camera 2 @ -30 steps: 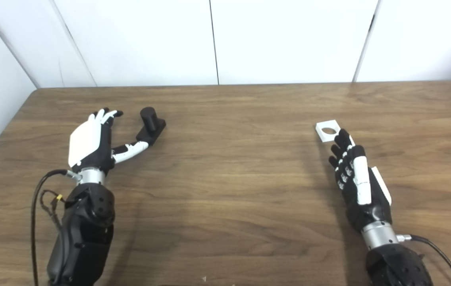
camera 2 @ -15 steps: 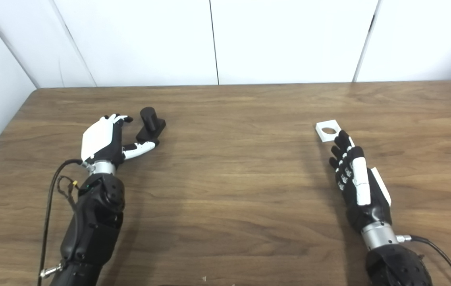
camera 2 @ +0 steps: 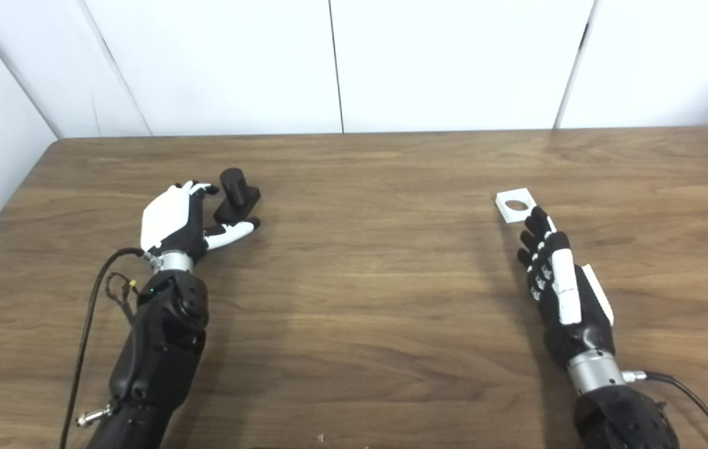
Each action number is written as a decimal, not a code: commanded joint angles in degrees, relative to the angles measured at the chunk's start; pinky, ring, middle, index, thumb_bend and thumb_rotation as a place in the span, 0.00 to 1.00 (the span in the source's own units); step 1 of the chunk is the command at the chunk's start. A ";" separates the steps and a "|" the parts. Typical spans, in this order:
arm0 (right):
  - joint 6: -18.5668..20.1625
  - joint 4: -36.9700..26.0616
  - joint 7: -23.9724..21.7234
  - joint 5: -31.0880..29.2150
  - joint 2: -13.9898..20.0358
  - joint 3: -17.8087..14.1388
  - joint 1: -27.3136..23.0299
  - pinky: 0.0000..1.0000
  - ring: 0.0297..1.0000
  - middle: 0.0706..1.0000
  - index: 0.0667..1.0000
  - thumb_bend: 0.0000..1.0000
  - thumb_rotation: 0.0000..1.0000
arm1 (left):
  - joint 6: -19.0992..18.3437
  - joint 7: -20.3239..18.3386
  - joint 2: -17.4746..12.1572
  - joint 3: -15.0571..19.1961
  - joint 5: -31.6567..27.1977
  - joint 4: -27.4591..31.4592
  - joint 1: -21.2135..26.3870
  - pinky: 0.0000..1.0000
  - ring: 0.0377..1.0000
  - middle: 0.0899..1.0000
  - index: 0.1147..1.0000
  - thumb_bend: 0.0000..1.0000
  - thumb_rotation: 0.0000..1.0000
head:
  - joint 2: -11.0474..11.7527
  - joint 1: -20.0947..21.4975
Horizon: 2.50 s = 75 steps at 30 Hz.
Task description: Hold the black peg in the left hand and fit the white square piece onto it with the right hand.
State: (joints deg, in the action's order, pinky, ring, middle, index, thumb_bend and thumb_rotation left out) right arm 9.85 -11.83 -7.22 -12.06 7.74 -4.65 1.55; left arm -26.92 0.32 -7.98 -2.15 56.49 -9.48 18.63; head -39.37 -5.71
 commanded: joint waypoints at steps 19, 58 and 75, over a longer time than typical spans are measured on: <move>-1.81 -3.41 -1.06 -1.24 1.11 -0.21 -0.62 1.00 1.00 1.00 1.00 0.61 1.00 | 0.10 6.15 -2.92 -3.64 2.07 -2.24 2.98 0.91 1.00 0.90 0.65 0.74 0.34 | -0.63 -0.30; -1.48 -4.51 -3.09 -3.00 3.39 -0.05 -1.42 1.00 1.00 1.00 1.00 0.64 1.00 | 0.69 10.11 -3.85 -5.17 -4.58 0.79 0.84 0.82 0.98 0.84 0.42 0.51 0.06 | -1.06 -0.62; -2.10 -3.89 -3.60 -1.82 3.71 0.29 -1.74 1.00 1.00 1.00 1.00 0.65 1.00 | 0.69 11.29 -3.90 -5.85 -5.77 0.57 0.64 0.77 0.96 0.83 0.43 0.52 0.06 | -1.05 -0.80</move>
State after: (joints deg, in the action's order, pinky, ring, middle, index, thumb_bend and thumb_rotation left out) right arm 10.01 -14.04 -10.32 -14.12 10.75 -4.31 1.63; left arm -25.89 10.77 -10.70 -7.80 50.08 -9.97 18.44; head -40.34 -6.50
